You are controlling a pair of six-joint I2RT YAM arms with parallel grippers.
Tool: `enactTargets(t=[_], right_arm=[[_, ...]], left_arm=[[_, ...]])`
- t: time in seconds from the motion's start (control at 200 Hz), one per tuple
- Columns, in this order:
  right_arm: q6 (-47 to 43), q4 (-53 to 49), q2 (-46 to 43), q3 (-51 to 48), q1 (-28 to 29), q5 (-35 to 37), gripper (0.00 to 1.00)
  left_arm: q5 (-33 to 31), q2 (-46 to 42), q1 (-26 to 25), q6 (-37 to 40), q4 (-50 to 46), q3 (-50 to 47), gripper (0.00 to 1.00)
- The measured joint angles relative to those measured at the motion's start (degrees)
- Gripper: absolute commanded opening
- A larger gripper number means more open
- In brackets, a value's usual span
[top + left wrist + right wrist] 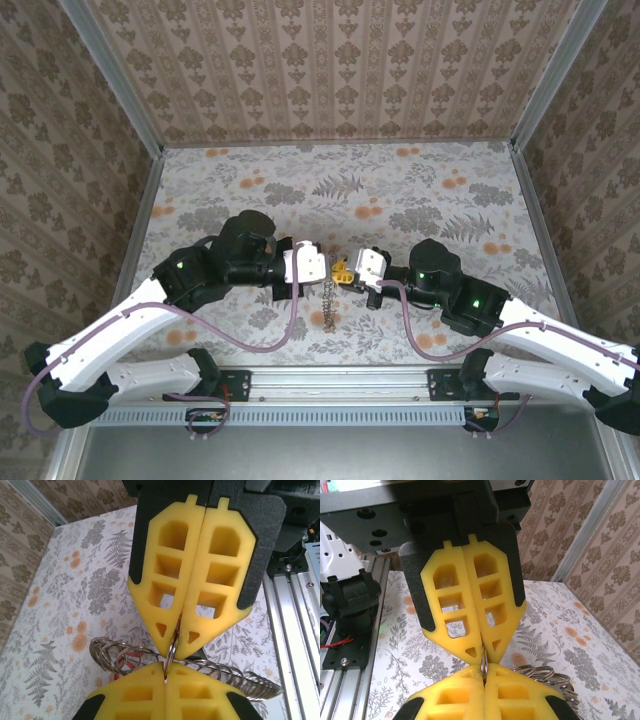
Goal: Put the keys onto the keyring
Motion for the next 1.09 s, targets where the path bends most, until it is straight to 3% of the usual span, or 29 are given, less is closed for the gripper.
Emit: enactTargets(t=[0.075,0.205,0.51,0.71,0.865,0.955,1.095], right_arm=[[-0.09,-0.22,0.09,0.02,0.00,-0.35,0.00],[-0.09,-0.37,0.22,0.02,0.00,-0.76,0.15],[-0.17,-0.22,0.17,0.37,0.15,-2.89,0.17],[-0.42,-0.13,-0.17,0.37,0.15,-5.25,0.01],[-0.13,-0.15,-0.31,0.37,0.11,-4.00,0.00],[0.28,-0.13,-0.46,0.33,-0.09,-2.16,0.10],[1.31,-0.04,-0.96,0.17,-0.42,-0.02,0.23]], left_arm=[[0.02,0.09,-0.09,0.00,-0.55,0.17,0.00],[0.85,-0.28,-0.02,-0.02,-0.72,0.00,0.00],[11.56,-8.02,3.19,-2.38,5.62,-4.20,0.00],[15.80,-8.33,3.43,-3.32,8.57,-4.35,0.00],[14.49,-8.26,4.24,-4.72,10.51,-6.05,0.00],[12.52,-9.44,7.04,-7.08,12.02,-8.13,0.00],[10.67,-10.40,9.31,-9.60,12.70,-9.42,0.12]])
